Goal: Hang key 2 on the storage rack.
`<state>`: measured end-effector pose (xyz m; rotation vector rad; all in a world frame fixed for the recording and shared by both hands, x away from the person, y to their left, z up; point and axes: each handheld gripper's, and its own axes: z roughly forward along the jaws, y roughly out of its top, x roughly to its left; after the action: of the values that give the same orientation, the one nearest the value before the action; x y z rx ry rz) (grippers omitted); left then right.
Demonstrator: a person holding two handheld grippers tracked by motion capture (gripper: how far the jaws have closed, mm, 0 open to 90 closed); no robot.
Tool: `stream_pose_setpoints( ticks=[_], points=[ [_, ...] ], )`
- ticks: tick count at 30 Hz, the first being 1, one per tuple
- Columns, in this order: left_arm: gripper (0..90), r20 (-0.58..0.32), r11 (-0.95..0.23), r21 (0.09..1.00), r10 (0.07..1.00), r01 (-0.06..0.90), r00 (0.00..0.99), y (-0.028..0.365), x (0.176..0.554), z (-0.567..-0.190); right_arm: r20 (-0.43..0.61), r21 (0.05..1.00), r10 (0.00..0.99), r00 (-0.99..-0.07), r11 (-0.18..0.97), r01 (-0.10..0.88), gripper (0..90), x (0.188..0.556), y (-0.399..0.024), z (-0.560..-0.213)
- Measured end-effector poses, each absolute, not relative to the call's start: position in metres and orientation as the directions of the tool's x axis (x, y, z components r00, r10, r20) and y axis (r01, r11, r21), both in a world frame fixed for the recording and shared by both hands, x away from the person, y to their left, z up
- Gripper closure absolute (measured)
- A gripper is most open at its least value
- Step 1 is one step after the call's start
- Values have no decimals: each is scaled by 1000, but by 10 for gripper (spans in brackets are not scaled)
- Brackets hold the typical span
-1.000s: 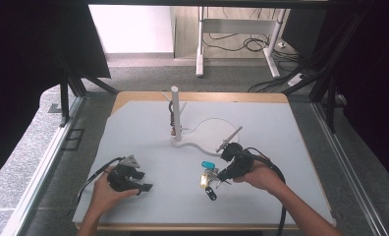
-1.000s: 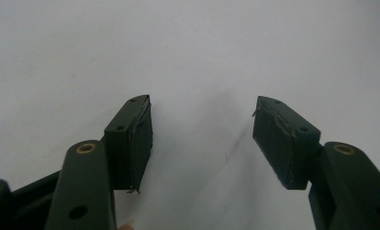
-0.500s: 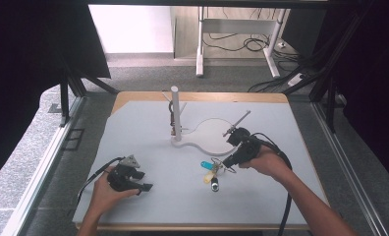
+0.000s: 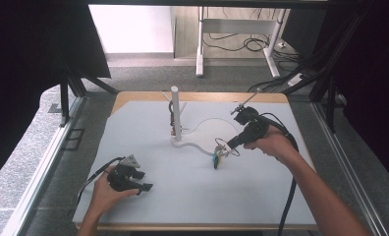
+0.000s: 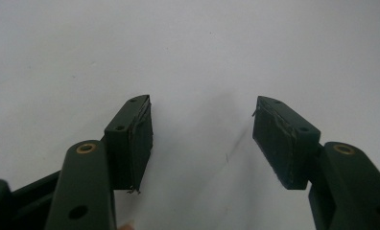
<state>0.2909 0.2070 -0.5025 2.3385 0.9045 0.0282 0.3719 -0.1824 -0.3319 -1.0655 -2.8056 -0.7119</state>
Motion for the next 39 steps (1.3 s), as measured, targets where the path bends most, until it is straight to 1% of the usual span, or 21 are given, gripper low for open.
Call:
stream_pose_setpoints(
  ticks=[7,12,21,25,33,39],
  points=[
    [393,-195,-570,560,614,601,765,207,291,-502,211,406,631,-746,638,655,876,385,-186,-315],
    [393,-196,-571,560,613,601,765,207,291,-502,212,402,640,-739,632,663,875,392,-187,-311],
    [390,-200,-569,564,609,599,767,207,291,-503,254,414,650,-716,596,688,875,410,-195,-297],
    [391,-200,-569,564,609,599,767,207,291,-503,252,414,663,-705,585,697,875,419,-198,-291],
    [391,-199,-574,560,606,597,770,207,291,-502,276,423,672,-687,557,715,876,433,-200,-288],
    [390,-199,-575,562,603,594,772,207,292,-503,283,410,676,-680,555,723,876,446,-198,-291]
  ],
)
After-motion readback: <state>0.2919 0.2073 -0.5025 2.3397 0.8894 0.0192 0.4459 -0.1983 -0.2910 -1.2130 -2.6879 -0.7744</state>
